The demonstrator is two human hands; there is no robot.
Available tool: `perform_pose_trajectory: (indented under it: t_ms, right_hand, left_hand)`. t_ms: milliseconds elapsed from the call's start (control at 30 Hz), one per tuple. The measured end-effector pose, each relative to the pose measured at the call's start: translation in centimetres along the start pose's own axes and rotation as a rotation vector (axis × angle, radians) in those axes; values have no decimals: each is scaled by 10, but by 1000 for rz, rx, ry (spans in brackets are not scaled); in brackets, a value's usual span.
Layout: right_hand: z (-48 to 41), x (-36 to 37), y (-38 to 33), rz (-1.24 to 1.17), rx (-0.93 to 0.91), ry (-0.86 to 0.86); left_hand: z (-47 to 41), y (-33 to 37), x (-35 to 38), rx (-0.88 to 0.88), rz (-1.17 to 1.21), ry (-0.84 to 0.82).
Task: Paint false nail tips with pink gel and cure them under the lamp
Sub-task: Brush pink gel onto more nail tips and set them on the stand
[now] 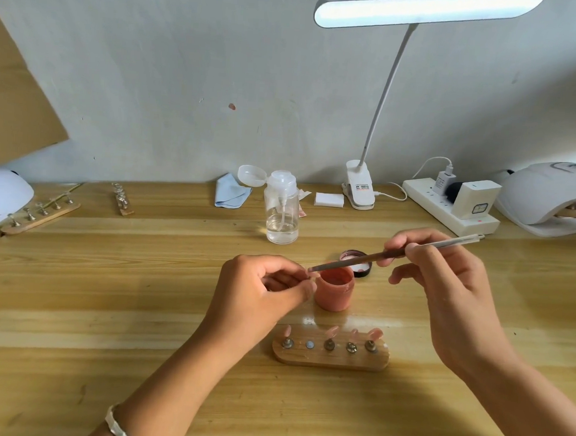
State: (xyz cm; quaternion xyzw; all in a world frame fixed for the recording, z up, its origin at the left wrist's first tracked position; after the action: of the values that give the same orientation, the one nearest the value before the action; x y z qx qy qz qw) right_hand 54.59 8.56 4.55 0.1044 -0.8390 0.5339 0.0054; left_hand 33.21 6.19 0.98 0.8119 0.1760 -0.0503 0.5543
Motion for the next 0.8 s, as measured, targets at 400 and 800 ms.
perform_pose_trajectory:
  t_ms: [400,800]
  right_hand:
    - [-1,-11,-4,3,-6,97]
    - [-1,-13,-5,44,-15,120]
  left_hand:
    - [0,-3,-1,-2,-18,3]
    - [0,-2,-2,-13,-40,8]
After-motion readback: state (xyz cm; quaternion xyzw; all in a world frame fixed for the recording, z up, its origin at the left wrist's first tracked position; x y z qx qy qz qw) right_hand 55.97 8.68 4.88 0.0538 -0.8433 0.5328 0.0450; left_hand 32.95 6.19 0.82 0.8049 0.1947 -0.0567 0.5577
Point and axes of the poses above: each hand's wrist, its own z-axis away from the middle knuckle, its own x-axis out of the palm, y = z × x, the point moved 10 cm from there along -z, towards the middle knuckle, and after that the axes turned 3 degrees about x, right-handed, at the moved point
